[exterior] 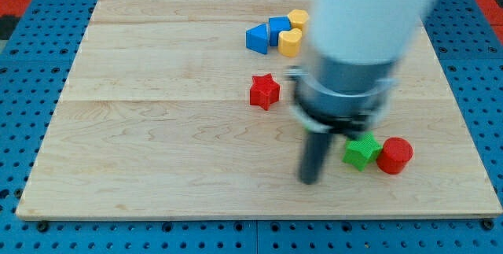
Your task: Push the red star left to the green circle
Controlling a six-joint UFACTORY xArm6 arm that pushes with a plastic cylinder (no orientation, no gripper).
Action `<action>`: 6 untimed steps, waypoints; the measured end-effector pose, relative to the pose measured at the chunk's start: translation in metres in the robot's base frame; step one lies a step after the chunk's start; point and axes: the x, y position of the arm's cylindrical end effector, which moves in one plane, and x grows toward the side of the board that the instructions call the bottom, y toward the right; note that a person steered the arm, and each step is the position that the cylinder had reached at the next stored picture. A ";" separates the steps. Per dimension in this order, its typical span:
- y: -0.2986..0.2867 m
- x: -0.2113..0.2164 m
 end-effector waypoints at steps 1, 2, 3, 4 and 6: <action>-0.073 -0.050; -0.119 -0.113; -0.124 -0.161; -0.054 -0.158; 0.016 -0.076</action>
